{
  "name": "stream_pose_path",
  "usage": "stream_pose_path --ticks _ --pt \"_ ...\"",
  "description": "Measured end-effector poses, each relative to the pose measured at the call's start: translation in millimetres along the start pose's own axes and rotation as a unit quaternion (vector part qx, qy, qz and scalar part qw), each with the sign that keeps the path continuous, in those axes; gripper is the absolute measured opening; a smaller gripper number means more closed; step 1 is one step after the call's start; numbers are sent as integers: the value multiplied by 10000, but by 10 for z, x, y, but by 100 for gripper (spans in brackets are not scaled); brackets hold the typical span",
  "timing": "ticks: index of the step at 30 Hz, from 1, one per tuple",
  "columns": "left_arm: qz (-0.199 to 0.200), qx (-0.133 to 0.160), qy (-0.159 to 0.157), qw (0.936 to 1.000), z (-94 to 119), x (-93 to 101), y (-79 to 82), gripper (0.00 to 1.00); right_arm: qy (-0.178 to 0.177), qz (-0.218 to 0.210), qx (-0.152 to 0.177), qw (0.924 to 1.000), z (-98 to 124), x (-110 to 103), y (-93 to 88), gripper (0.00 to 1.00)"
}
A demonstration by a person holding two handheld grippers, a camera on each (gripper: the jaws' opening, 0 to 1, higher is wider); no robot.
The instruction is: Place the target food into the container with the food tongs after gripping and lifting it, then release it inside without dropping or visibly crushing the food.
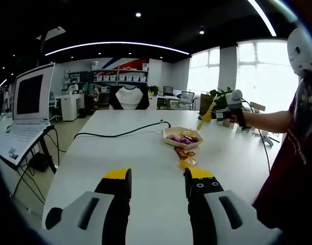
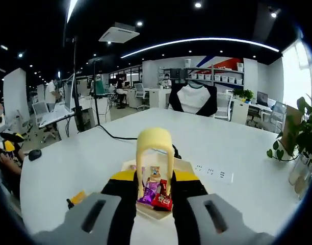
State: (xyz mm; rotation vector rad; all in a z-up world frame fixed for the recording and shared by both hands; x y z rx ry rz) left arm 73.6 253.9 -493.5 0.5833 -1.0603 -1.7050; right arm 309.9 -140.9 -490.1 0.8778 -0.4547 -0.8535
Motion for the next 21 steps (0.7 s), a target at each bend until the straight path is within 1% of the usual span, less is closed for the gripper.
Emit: stream_pose_path --ticks 1,4,9,10,14,16,21 --pt "-15 9 -4 10000 -5 4 11 45 -2 76 5 10000 48 -28 2 22" --pt "-42 56 -32 10000 -18 15 50 45 20 132 22 9999 171 -76 9 22" --pt "-119 62 -82 9999 -44 29 91 45 37 31 128 9999 375 -97 5 22" --pt "-137 68 -94 9998 -50 37 102 45 17 2 148 9999 440 -100 -10 22" --pt "-182 73 -131 9997 -64 58 123 45 8 -90 189 9998 563 -102 -65 22" --pt "-207 74 -152 9996 -72 72 135 45 -29 -109 207 9997 656 -108 -126 22" --pt "-251 90 -195 9995 -100 96 165 45 -200 -196 243 9993 843 -88 -243 22"
Point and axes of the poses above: the point that each gripper's makers call its tool centre point, and the gripper's own axes: z roughly backward along the fingers, x roughly to its right, y roughly out of its top, the point moved 9 cm from there along z, roughly backward along the fingers, and after that the axes turned 14 degrees about -x, right-handed, at the moved point
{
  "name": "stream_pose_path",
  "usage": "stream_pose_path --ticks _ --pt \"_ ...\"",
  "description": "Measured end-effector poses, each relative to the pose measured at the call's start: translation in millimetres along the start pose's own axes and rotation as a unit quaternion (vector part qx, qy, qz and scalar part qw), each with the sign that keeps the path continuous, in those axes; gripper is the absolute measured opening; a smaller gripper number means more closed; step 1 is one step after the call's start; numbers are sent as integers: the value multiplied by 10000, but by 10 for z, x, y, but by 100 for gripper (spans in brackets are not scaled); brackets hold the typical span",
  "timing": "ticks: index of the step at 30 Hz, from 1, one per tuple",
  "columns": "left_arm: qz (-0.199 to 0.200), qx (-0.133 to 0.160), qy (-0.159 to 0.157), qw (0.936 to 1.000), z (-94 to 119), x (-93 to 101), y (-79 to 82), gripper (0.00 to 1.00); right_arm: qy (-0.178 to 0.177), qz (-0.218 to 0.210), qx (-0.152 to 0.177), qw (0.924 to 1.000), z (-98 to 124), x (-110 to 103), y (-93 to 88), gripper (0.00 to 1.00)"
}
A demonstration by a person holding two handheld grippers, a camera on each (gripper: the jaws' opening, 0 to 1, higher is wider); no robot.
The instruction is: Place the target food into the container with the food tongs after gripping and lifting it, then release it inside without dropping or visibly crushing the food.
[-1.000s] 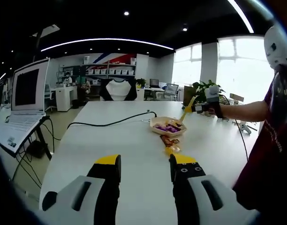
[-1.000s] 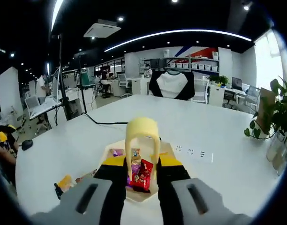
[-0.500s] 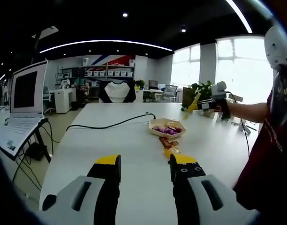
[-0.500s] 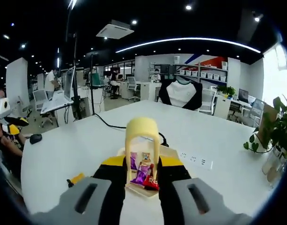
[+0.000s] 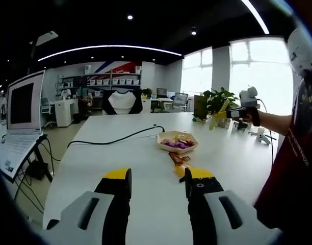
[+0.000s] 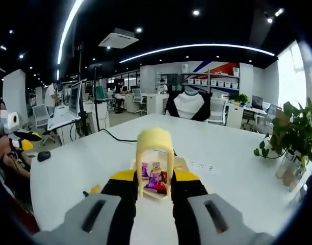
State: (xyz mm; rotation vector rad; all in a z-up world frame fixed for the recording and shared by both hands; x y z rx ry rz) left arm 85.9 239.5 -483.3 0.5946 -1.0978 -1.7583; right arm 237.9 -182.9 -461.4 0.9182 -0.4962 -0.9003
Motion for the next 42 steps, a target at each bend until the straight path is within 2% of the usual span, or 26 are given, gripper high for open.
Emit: stream_pose_path --ticks 9,19,23,25,35,37,39,40,42 --pt "-90 42 -82 9999 -75 59 71 45 -193 -287 67 9994 286 62 -175 22" --pt "-168 42 -181 9997 -156 93 112 45 -508 -244 -226 9982 537 72 -543 22" --pt "-205 34 -222 9995 -189 113 128 45 -542 -490 -287 9969 619 89 -686 22" --pt "-213 30 -244 9995 -201 124 131 45 -408 -884 -231 9950 664 86 -733 22" --pt "-286 7 -258 9993 -252 144 165 45 -538 -1066 -293 9924 821 131 -902 22" --pt "-282 14 -261 9993 -252 146 168 45 -451 -1034 -309 9931 812 110 -912 22" --pt "-280 4 -254 9993 -248 144 166 45 -163 -1126 -268 9931 786 64 -884 22" --pt "-276 -5 -248 9993 -243 141 161 45 45 -1065 -222 9941 770 29 -843 22" --pt "-267 -20 -232 9994 -231 133 152 45 169 -847 -165 9961 739 -19 -761 22"
Point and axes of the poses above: the point that each gripper's makers call its tool centre point, and the gripper's own axes: z roughly backward along the fingers, x roughly to its right, y roughly out of its top, the point moved 9 cm from there along z, roughly backward along the fingers, and after that the axes turned 14 degrees about -x, right-handed, at the moved point
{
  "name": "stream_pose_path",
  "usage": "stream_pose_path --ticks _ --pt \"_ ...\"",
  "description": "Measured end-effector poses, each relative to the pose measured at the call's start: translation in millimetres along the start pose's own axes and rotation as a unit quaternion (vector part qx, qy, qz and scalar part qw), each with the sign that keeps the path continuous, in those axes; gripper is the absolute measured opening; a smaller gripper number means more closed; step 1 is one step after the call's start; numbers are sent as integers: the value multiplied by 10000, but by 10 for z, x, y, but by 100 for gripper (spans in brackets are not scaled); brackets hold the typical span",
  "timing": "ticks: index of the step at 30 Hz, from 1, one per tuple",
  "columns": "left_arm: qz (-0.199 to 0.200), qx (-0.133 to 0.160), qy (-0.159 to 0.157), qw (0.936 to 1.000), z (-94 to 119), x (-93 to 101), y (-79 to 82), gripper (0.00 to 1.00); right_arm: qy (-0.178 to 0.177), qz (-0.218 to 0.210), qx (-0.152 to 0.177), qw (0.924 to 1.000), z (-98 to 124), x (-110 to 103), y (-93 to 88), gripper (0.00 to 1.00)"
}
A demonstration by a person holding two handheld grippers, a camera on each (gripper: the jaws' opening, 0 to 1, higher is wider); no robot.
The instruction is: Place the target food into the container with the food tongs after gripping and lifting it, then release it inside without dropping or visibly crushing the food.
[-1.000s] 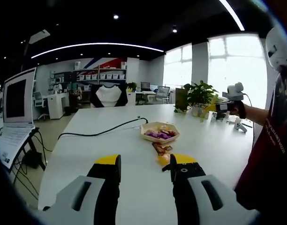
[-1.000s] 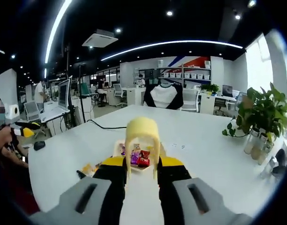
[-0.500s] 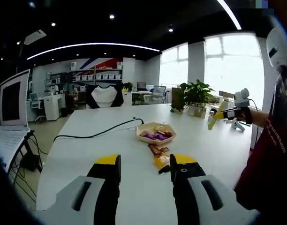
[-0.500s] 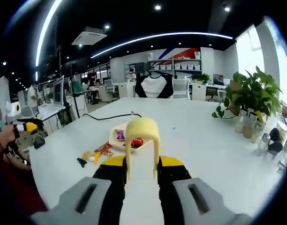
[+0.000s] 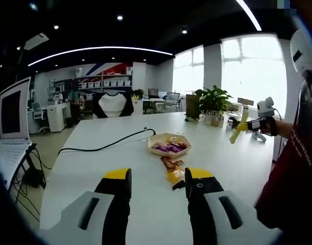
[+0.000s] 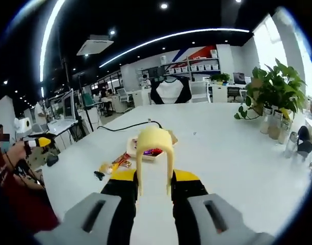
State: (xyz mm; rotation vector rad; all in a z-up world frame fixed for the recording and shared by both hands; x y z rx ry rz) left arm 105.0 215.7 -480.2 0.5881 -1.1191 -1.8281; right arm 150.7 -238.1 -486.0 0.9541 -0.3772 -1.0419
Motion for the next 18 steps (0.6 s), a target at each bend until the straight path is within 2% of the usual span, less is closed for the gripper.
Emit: stream_pose_path --ticks 4,9,11,13,15,18 --pt "29 -9 41 10000 28 -21 -20 45 327 467 56 9984 -75 -138 115 22" --pt "70 -10 103 9999 85 -48 -54 45 969 1070 -7 9895 -195 -323 226 22" --pt "100 -14 134 9999 116 -61 -81 44 1158 1416 -22 9831 -259 -390 269 22" --pt "126 -31 151 9998 137 -68 -106 44 1496 1670 -35 9745 -346 -469 307 22" --pt "142 -54 159 9998 153 -68 -129 44 1823 1774 -141 9670 -417 -527 329 22" --pt "139 -83 162 9997 168 -66 -141 43 1983 2202 -252 9548 -562 -606 426 22"
Point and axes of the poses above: the point that each gripper's makers call its tool centre point, and the gripper's own axes: z roughly backward along the fingers, x roughly to its right, y roughly out of its top, the point moved 9 cm from there along z, roughly backward along the fingers, and after that the axes turned 14 degrees about -x, right-handed, at the moved point
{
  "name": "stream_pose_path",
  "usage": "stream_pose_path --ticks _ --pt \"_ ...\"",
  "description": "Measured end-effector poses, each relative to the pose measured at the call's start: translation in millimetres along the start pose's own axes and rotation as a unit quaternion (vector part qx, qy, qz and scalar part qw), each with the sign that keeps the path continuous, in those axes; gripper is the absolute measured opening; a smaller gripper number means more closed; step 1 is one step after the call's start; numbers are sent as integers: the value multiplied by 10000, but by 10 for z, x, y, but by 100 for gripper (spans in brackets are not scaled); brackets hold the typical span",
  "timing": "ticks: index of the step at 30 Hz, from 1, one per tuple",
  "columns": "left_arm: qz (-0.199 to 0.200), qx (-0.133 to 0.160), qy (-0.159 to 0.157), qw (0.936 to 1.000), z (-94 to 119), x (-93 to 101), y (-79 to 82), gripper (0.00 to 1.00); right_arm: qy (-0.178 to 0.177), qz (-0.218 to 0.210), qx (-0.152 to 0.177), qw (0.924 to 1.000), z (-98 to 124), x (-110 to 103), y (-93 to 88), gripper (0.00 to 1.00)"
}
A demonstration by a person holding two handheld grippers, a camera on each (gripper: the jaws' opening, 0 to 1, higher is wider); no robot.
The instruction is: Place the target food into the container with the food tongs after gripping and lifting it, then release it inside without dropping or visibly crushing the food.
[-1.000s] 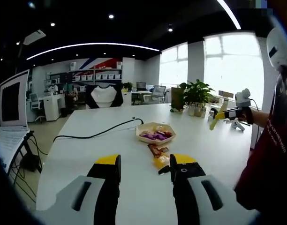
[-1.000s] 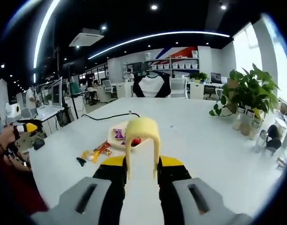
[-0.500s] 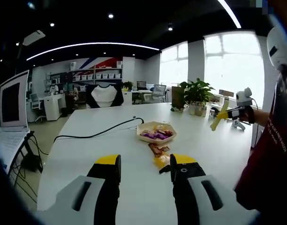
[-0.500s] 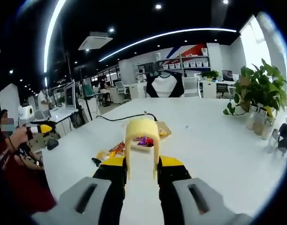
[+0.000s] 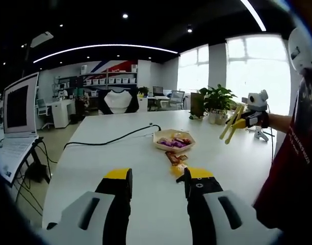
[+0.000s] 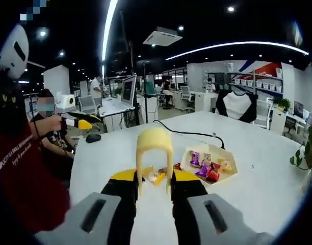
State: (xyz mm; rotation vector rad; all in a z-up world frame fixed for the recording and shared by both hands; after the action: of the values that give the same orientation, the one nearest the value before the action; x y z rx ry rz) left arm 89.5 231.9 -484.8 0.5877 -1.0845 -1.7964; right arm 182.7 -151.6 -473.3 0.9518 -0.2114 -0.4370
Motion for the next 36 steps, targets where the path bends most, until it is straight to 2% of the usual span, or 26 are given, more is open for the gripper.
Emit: stream_pose_path --ticks 6,15,27,36 --pt "48 18 37 10000 42 -5 -14 43 429 360 9 9984 -207 20 214 22" --pt "199 22 168 9997 143 -53 -93 43 1016 873 -106 9909 -584 -72 455 22" --pt "360 -12 366 9987 248 -151 -177 43 1347 1162 -347 9834 -982 -141 489 22" --pt "304 51 417 9987 299 -185 -122 43 1461 1318 -589 9787 -1150 -154 420 21"
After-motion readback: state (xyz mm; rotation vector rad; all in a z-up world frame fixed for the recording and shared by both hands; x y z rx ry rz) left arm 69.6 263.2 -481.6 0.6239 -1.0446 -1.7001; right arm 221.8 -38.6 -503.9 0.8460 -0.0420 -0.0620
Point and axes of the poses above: the point that each gripper's makers call its tool centre point, and the gripper's own axes: z roughly backward along the fingers, x roughly to its right, y roughly out of its top, the point moved 9 cm from there along z, roughly backward along the fingers, and after that the axes turned 14 degrees about -x, right-handed, at the moved point
